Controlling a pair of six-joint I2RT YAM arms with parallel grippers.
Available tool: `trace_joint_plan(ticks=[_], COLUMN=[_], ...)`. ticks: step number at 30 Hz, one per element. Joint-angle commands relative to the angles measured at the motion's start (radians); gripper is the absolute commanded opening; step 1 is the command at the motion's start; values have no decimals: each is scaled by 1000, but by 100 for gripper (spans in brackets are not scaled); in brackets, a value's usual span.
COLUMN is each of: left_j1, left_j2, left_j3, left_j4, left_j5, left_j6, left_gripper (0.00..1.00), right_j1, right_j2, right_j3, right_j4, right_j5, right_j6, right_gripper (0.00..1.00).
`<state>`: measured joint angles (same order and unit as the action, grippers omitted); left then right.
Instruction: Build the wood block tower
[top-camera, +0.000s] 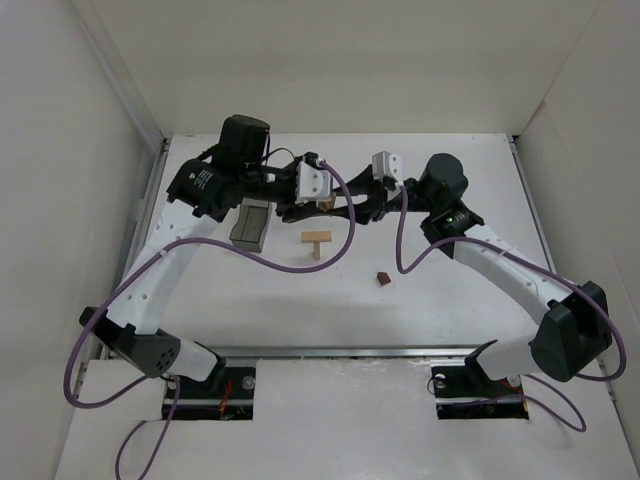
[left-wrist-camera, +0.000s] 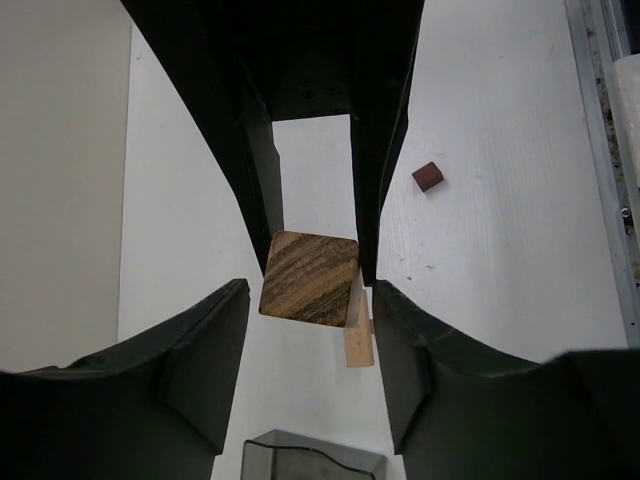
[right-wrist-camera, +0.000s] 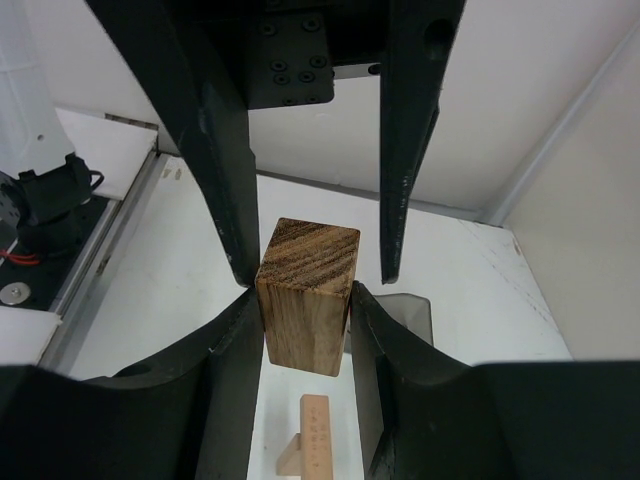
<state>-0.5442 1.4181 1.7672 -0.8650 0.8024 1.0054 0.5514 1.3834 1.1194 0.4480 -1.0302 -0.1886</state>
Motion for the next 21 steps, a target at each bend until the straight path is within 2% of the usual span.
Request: trace_joint_plan(ticks=[1,4,5,8,9,12,13,16,17,21], left_j1=[-7,-7,-7,-7,-7,-7,-7,-7,-7,43], left_j2=[1,1,1,1,1,1,1,1,10,10], left_j3=[9,21,40,51,51,29,29,6,-14,-147], left_j4=[17,8,-6,-16,-16,-16,-25,-25,-25,63], left_j5=[14,23,41,61,61,61,61,5,-40,-78], left_j6=[-13,-13,-13,-22,-31,-31,-31,-42,-53,-166], left_gripper=[45,30,19,1,0,0,0,0,0,0], right_j1=[10,10,10,10,10,19,19,19,19,-14], right_j2=[-6,3,3,3,3,3,-7,-26,-44,-95], right_j3=[51,51,51,51,51,33,33,-9,-24,-122], right_j4=[27,27,27,27,27,9,9,-9,-9,-29], right_j5=[-33,-33,-33,-33,-33,5,18,76,105,116], right_j6=[-15,-15,-6,-6,-6,-6,-6,-6,-6,-31], right_gripper=[0,0,0,0,0,20,46,80,88,90])
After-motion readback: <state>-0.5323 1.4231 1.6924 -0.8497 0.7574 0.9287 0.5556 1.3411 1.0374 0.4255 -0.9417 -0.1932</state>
